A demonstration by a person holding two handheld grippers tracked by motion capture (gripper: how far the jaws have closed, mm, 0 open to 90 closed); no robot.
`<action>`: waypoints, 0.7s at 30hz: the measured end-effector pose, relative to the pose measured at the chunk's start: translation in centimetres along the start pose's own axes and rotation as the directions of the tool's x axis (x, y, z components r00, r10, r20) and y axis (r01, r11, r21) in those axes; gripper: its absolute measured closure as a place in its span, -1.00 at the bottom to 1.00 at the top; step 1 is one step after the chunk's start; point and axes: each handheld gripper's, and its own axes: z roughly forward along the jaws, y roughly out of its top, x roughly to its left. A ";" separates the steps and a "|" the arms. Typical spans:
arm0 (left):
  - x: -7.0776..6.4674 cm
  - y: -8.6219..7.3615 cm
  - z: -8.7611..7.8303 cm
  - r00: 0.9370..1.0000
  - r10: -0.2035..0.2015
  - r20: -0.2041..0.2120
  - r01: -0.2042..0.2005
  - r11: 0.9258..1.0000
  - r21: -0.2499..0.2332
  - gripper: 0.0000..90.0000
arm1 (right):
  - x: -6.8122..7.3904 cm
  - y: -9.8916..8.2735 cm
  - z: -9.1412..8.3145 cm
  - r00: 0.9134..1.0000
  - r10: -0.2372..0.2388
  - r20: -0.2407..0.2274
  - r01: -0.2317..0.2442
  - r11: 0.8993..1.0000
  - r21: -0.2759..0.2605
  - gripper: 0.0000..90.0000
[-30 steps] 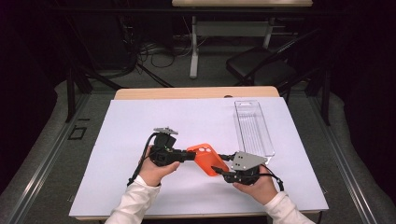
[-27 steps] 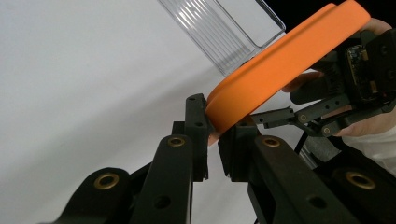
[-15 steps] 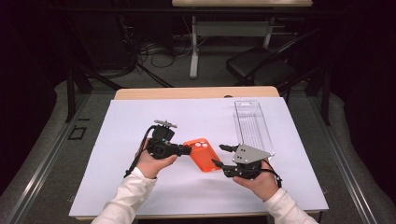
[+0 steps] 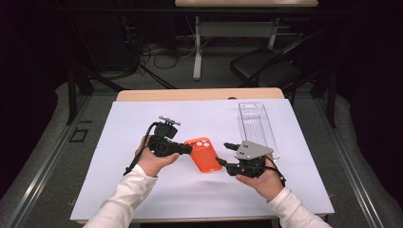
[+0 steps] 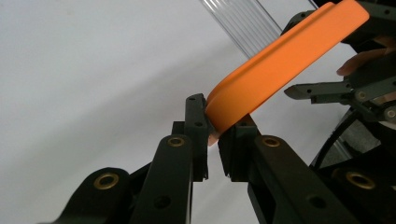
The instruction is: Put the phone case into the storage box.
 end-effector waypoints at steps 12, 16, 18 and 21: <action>-0.2 1.3 0.1 0.999 0.010 -0.046 -0.007 0.999 0.049 0.83 | -0.2 1.2 0.0 1.000 0.016 -0.018 -0.015 0.999 0.042 0.07; -0.2 1.4 0.3 0.999 0.005 -0.053 -0.002 0.998 0.057 0.83 | -0.2 1.3 0.1 1.000 0.019 -0.019 -0.018 0.998 0.053 0.09; -0.1 1.5 0.6 0.998 -0.001 -0.055 0.005 0.998 0.063 0.83 | -0.2 1.3 0.1 1.000 0.016 -0.017 -0.015 0.998 0.061 0.12; -0.1 1.6 1.0 0.998 -0.008 -0.056 0.012 0.997 0.072 0.83 | -0.2 1.5 0.3 1.000 0.014 -0.019 -0.013 0.997 0.079 0.14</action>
